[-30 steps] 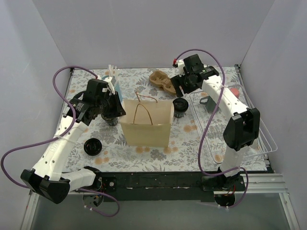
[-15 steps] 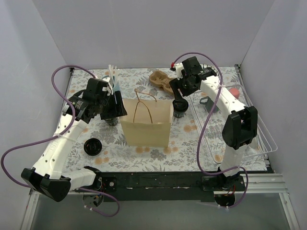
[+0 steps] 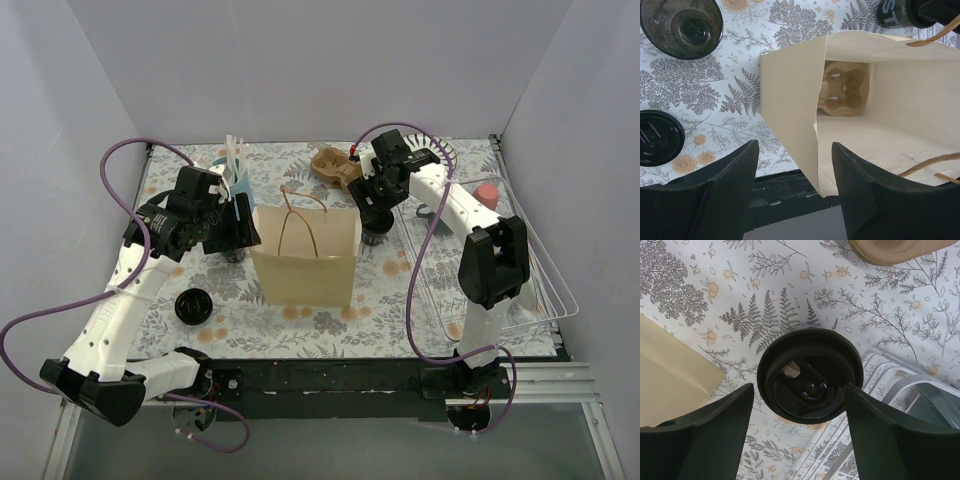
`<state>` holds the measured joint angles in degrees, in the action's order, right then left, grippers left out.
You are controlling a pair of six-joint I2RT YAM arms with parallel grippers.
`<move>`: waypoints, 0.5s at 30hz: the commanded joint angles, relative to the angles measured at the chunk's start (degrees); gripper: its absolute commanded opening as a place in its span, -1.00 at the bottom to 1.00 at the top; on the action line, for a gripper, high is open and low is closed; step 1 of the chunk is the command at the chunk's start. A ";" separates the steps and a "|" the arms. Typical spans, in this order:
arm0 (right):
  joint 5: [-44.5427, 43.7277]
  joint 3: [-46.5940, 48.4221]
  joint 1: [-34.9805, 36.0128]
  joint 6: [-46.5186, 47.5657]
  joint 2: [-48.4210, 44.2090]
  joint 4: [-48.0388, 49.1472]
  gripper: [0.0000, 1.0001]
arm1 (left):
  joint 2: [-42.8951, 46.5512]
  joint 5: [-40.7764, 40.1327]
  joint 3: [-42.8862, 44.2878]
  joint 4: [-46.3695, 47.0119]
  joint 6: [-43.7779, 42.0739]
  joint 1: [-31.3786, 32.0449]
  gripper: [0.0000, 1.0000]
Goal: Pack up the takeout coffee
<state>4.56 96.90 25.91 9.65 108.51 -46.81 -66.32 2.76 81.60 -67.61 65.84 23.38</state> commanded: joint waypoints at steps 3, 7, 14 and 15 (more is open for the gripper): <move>0.63 -1.80 0.19 0.72 -0.05 1.28 0.62 | 1.73 -1.18 2.60 -1.73 -0.36 0.09 0.19; 0.28 -1.98 0.19 0.72 -0.23 1.81 0.62 | 1.72 -1.18 2.51 -1.99 -0.37 0.09 0.19; -0.78 1.27 0.46 0.28 -0.58 1.02 0.69 | 1.73 -1.18 2.51 -1.91 -0.19 0.09 0.20; -0.95 1.62 0.54 0.19 -0.93 1.02 0.71 | 1.64 -1.18 2.60 -1.82 -0.19 0.09 0.19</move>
<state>4.19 95.90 26.00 10.17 108.49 -45.01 -66.24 2.24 82.24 -68.99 65.84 23.38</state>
